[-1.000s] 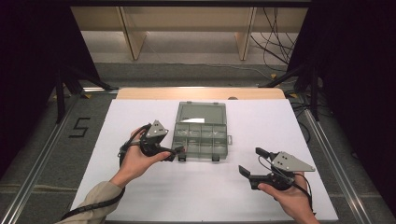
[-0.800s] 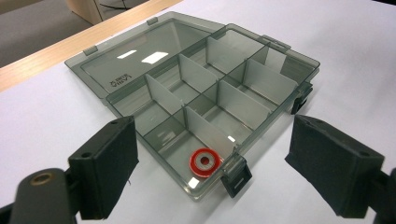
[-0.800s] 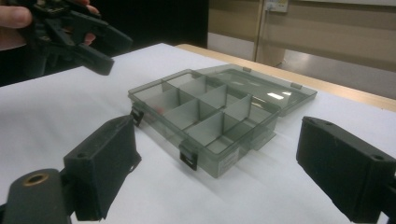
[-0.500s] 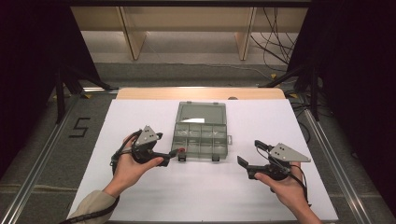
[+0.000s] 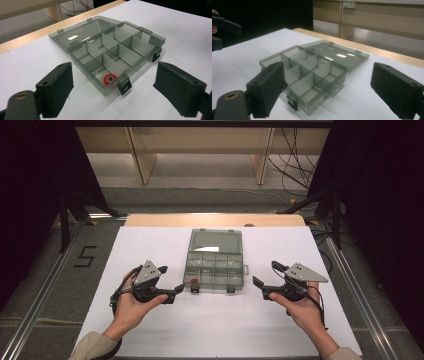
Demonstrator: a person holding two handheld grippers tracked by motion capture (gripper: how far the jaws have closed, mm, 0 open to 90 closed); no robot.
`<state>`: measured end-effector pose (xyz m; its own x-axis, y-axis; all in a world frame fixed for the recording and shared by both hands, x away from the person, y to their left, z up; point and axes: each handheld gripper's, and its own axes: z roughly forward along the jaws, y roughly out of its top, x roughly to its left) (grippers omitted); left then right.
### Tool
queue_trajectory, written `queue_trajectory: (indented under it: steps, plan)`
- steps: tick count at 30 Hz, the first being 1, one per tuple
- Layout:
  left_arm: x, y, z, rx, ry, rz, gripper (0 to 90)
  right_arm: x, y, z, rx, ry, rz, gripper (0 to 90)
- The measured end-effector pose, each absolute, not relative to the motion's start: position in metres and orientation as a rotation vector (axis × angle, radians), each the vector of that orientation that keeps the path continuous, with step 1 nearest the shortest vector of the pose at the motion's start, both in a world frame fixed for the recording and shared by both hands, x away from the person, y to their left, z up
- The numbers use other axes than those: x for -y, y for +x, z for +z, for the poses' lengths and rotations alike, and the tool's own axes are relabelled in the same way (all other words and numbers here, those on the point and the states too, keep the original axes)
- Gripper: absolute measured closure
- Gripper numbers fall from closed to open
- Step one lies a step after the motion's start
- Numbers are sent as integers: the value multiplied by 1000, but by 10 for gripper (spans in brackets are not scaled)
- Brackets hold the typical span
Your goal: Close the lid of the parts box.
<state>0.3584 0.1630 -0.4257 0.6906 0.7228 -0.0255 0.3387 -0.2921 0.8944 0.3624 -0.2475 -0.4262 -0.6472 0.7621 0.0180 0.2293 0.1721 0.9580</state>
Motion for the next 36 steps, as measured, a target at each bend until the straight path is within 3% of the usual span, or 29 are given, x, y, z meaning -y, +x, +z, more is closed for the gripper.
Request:
queue_trajectory:
  steps: [36]
  plan:
    - [-168,352,-431,-854,1878,475,148,208,471,-421,-2011,1150,1345,160]
